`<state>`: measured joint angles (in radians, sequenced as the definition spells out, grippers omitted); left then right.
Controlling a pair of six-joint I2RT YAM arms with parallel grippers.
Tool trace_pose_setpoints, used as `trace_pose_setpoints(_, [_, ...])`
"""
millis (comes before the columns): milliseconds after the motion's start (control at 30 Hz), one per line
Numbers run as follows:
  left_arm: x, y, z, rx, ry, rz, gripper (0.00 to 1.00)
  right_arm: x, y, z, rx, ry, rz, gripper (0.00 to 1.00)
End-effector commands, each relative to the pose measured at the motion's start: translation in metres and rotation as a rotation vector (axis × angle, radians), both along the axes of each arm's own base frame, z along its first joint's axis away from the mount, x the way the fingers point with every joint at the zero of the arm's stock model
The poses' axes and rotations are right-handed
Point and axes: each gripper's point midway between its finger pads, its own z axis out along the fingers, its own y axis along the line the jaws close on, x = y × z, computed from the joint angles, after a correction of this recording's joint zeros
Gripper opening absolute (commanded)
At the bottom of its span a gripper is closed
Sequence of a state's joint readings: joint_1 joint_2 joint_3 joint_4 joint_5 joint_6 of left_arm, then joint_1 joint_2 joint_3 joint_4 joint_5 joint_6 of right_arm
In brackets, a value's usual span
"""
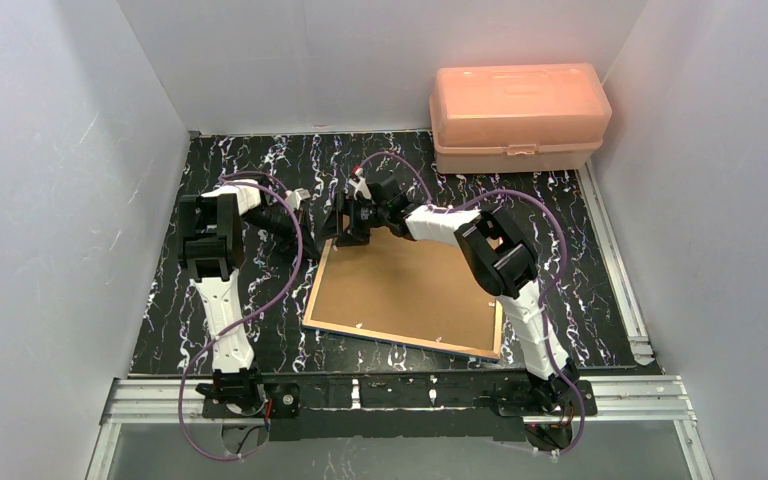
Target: Put the photo into the frame
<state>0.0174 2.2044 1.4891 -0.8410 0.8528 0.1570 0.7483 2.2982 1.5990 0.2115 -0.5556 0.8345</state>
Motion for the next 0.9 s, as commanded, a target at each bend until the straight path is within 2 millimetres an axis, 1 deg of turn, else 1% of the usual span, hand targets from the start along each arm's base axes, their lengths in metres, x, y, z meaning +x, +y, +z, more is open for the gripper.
trace_pose_setpoints(0, [-0.011,-0.012,0.0,-0.009,0.029,-0.03,0.04,-0.01,0.012,-0.003,0.031,0.011,0.07,0.85])
trace_pose_setpoints(200, [-0.011,-0.016,-0.001,-0.007,0.027,-0.036,0.04,-0.017,0.016,0.002,0.065,0.019,0.114,0.85])
trace_pose_setpoints(300, [-0.01,-0.017,-0.001,-0.007,0.023,-0.036,0.03,-0.02,0.019,0.001,0.08,0.036,0.144,0.84])
trace_pose_setpoints(500, [-0.009,-0.017,-0.001,-0.006,0.024,-0.035,0.03,-0.025,0.018,-0.001,0.089,0.052,0.163,0.84])
trace_pose_setpoints(567, [-0.009,-0.017,-0.001,-0.003,0.021,-0.035,0.02,-0.026,0.018,0.002,0.099,0.057,0.173,0.83])
trace_pose_setpoints(667, [-0.01,-0.017,0.001,-0.002,0.018,-0.038,0.02,-0.018,0.015,0.012,0.112,0.038,0.166,0.83])
trace_pose_setpoints(767, [-0.01,-0.016,0.008,-0.007,0.006,-0.04,0.01,0.0,0.003,0.024,0.101,-0.014,0.143,0.85])
trace_pose_setpoints(833, [-0.01,-0.016,0.015,-0.015,-0.006,-0.039,0.01,0.011,-0.005,0.028,0.068,-0.052,0.135,0.86])
trace_pose_setpoints(867, [-0.009,-0.016,0.019,-0.02,-0.013,-0.038,0.01,0.013,-0.008,0.026,0.043,-0.062,0.137,0.87])
